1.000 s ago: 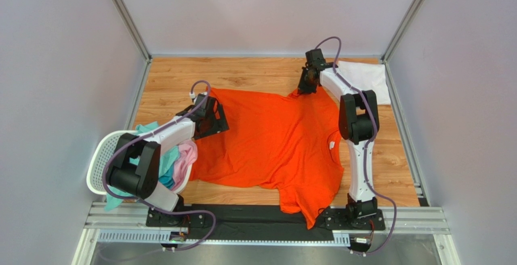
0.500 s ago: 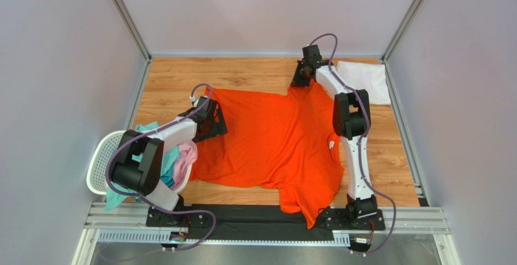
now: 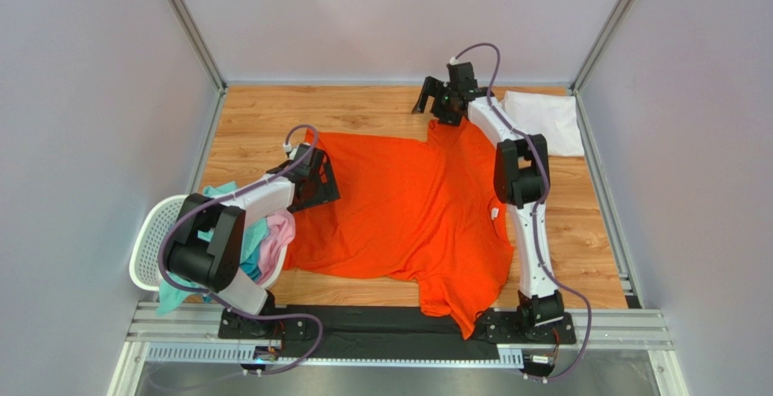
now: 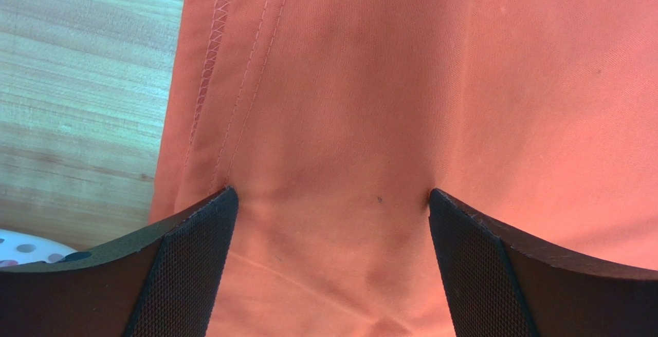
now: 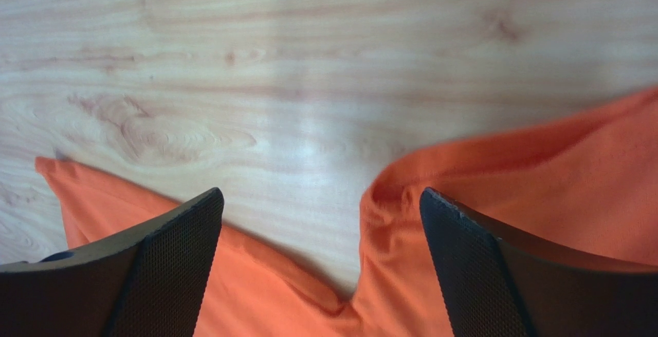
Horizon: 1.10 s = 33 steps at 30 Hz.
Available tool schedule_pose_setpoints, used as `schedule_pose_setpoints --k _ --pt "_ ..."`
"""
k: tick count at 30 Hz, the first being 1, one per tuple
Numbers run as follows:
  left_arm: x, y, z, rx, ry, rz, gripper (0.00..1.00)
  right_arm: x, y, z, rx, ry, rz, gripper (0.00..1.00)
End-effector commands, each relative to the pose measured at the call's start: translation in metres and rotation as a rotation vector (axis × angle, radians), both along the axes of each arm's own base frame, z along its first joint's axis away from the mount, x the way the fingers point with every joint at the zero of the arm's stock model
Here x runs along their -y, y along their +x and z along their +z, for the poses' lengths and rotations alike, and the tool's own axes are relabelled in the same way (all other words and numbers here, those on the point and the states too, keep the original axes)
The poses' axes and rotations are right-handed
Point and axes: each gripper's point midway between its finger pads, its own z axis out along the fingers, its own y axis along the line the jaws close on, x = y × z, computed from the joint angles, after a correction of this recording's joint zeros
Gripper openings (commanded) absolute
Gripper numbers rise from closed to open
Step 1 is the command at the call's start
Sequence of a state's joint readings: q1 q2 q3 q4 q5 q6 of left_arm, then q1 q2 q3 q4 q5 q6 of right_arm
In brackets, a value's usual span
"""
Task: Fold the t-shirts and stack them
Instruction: Flatten the tshirt out
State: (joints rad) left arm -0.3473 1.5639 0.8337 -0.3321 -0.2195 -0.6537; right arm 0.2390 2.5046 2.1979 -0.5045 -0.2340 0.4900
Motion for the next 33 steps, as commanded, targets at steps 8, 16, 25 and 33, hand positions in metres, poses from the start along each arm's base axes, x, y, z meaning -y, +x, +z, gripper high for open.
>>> schedule_pose_setpoints --k 8,16,25,33 --pt "0.015 0.01 0.043 0.082 -0.092 -0.007 1.0 0.043 -0.103 0.087 -0.062 -0.128 -0.061 1.0" --pt "0.025 0.006 0.04 0.076 -0.136 -0.036 1.0 0.085 -0.201 0.03 -0.244 -0.281 -0.156 1.0" --pt "0.025 0.021 0.024 0.046 -0.096 -0.029 1.0 0.115 -0.202 -0.004 -0.327 -0.462 -0.181 1.0" --pt "0.019 0.032 0.013 0.005 -0.036 0.015 1.0 0.123 -0.159 -0.04 -0.387 -0.439 -0.178 1.0"
